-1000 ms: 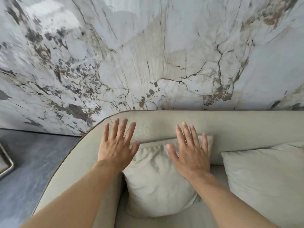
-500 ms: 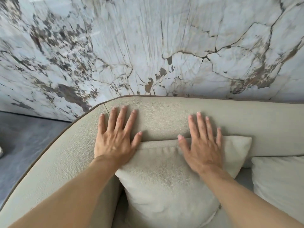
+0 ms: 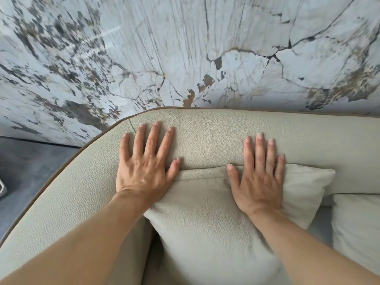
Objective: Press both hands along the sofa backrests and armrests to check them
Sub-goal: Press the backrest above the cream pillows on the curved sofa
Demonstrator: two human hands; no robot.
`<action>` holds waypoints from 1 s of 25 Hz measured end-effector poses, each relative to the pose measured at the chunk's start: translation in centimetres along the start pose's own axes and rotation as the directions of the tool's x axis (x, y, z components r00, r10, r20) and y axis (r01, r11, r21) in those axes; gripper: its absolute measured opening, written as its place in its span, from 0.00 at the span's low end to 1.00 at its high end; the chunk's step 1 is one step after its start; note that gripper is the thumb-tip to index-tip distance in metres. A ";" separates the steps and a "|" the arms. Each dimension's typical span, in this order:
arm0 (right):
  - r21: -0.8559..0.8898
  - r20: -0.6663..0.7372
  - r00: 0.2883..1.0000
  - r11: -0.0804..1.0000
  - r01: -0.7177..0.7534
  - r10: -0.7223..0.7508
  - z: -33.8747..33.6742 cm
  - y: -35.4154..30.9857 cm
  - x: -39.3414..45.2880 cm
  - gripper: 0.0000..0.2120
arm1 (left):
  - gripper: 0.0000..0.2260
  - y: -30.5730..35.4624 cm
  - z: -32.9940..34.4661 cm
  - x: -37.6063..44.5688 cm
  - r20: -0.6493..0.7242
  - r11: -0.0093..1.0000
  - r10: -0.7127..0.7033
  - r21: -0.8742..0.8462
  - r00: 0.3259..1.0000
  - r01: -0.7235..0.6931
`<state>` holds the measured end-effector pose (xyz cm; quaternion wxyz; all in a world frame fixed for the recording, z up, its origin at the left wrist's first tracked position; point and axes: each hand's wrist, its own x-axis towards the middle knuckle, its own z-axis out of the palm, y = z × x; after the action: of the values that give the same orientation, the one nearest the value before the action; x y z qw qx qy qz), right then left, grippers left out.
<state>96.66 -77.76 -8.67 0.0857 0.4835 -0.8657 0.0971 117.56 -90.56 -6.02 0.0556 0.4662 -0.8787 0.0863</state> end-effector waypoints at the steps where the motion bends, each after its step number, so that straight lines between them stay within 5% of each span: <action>1: 0.000 -0.007 1.000 1.000 -0.003 0.003 0.3 0.0 0.4 0.36 | 0.31 0.0 0.1 0.5 -0.005 1.000 0.004 0.002 1.000 -0.004; 25: 0.041 -0.134 0.988 0.996 -0.074 0.079 4.1 -1.0 8.4 0.35 | 0.31 -1.0 1.8 10.4 -0.036 0.998 0.057 0.024 0.998 -0.056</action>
<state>92.92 -86.21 -10.53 0.1319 0.4436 -0.8740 0.1484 112.54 -99.84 -5.82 0.0639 0.4401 -0.8894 0.1063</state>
